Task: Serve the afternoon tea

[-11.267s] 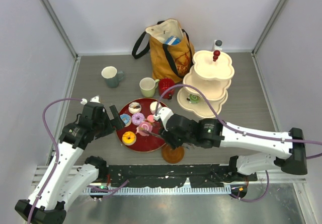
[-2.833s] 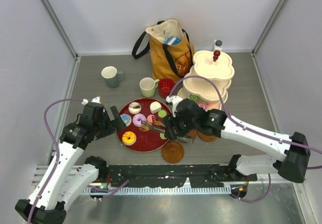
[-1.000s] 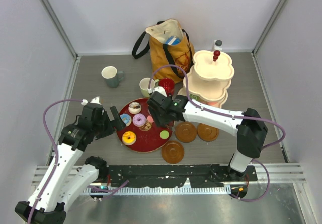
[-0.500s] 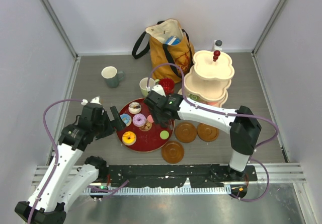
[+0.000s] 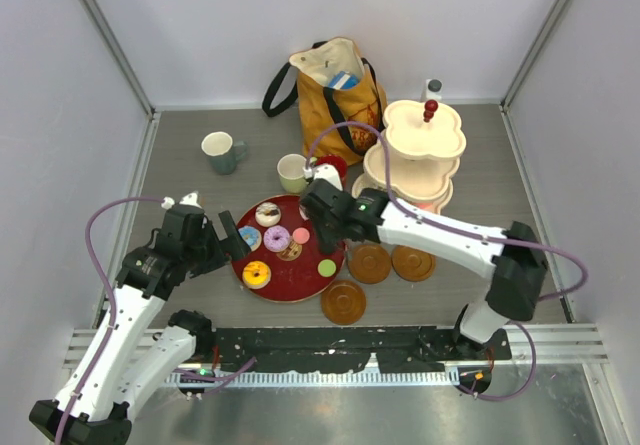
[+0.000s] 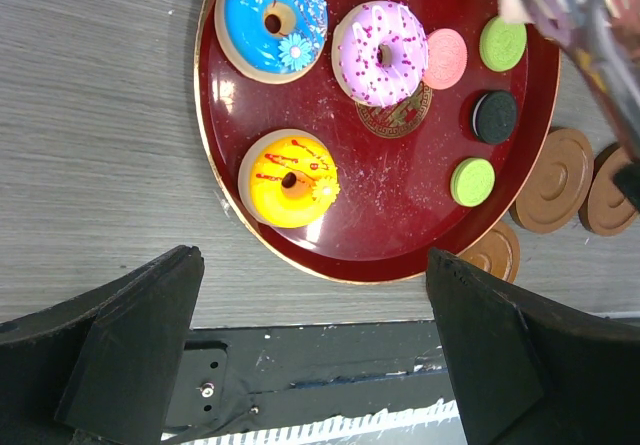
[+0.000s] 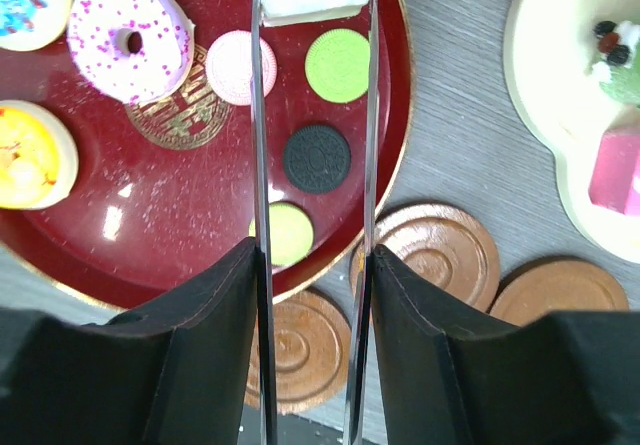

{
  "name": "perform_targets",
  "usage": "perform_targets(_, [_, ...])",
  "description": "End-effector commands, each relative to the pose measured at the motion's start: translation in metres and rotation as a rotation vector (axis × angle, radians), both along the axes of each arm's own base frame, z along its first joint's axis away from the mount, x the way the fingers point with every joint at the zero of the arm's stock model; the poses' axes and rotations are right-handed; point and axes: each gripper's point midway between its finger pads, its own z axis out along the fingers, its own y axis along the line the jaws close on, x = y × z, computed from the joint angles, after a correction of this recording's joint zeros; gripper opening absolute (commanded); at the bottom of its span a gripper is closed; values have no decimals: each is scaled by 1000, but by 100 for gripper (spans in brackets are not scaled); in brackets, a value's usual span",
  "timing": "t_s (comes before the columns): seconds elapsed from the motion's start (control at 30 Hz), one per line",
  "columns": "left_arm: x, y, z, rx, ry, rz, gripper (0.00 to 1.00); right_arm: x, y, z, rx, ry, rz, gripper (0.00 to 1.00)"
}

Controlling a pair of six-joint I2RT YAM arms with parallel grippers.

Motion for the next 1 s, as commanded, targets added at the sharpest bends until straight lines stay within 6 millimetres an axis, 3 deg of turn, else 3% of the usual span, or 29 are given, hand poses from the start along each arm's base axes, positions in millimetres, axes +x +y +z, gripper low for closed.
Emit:
perform_targets(0.0, [7,-3,6,-15,-40,-14,100,-12,-13,59,189,-92,-14,45])
perform_targets(0.1, [7,-3,7,-15,-42,-14,100,-25,-36,57,200,-88,-41,45])
perform_targets(0.3, [6,-4,6,-16,-40,-17,100,-58,-103,34,203,-48,-161,45])
perform_targets(0.43, [7,-4,7,-16,-45,-19,100,-68,-144,22,222,-38,-288,44])
perform_targets(0.73, [7,-4,8,-16,-56,-23,100,-59,-223,16,212,-82,-560,44])
perform_targets(0.97, [5,-9,9,-36,-48,-48,100,-45,-259,16,147,-122,-698,44])
